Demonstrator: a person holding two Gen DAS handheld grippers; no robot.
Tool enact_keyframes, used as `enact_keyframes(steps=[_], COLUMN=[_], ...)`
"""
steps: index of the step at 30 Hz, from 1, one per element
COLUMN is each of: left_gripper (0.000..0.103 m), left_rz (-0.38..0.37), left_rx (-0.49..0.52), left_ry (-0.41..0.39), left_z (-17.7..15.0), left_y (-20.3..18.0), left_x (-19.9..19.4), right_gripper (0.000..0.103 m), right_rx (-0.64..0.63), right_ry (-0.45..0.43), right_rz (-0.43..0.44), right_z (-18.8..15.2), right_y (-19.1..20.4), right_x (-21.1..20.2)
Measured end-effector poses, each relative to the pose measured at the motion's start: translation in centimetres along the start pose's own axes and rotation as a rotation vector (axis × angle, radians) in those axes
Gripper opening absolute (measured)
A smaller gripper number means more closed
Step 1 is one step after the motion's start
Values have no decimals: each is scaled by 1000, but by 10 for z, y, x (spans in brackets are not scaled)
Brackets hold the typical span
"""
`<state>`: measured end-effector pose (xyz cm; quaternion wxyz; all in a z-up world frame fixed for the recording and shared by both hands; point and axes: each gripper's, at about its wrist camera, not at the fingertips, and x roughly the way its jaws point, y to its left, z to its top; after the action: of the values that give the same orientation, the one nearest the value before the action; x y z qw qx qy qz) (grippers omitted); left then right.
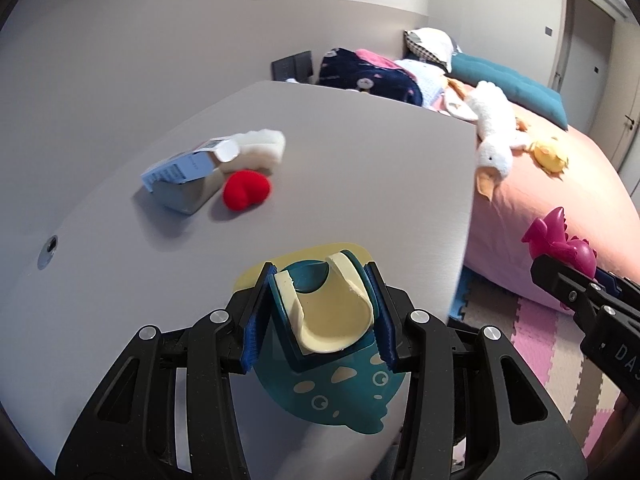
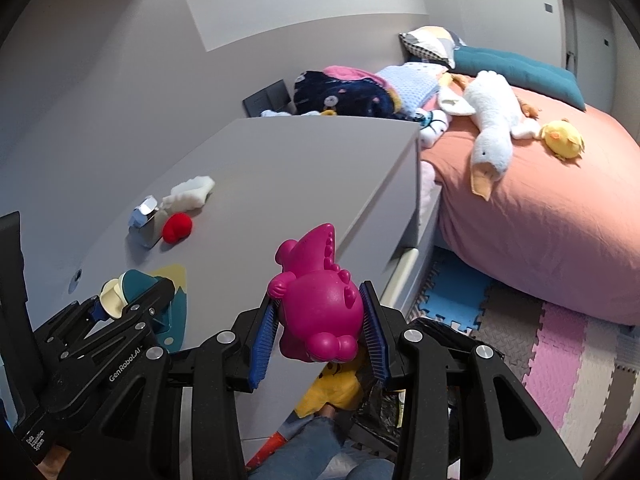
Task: Collect trash
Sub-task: 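Carry the teal toy and pink dinosaur over the black bin, then open both grippers to drop the toys into the bin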
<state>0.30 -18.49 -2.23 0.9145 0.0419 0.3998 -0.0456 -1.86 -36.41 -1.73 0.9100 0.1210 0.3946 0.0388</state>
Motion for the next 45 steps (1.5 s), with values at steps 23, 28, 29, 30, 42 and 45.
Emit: enact_keyframes(steps=[23, 28, 29, 30, 42, 45], left_gripper=[44, 44, 44, 44, 97, 97], left_rz=[-147, -196, -203, -221, -248, -232], left_rx=[174, 202, 209, 225, 326, 318], left_ry=[15, 36, 41, 54, 52, 51], left_z=[2, 1, 0, 0, -8, -9], left_y=[-98, -116, -118, -123, -151, -146], left_x=[-5, 0, 1, 4, 9, 8], right_gripper=[42, 42, 42, 42, 77, 77], right_rx=[150, 188, 197, 206, 321, 324], right_ry=[-56, -61, -59, -57, -66, -63], right_rz=[-138, -170, -178, -183, -279, -267], right_z=[-9, -11, -12, -12, -21, -22], right_y=[-88, -110, -115, -118, -161, -162], right_x=[-44, -51, -51, -51, -57, -56])
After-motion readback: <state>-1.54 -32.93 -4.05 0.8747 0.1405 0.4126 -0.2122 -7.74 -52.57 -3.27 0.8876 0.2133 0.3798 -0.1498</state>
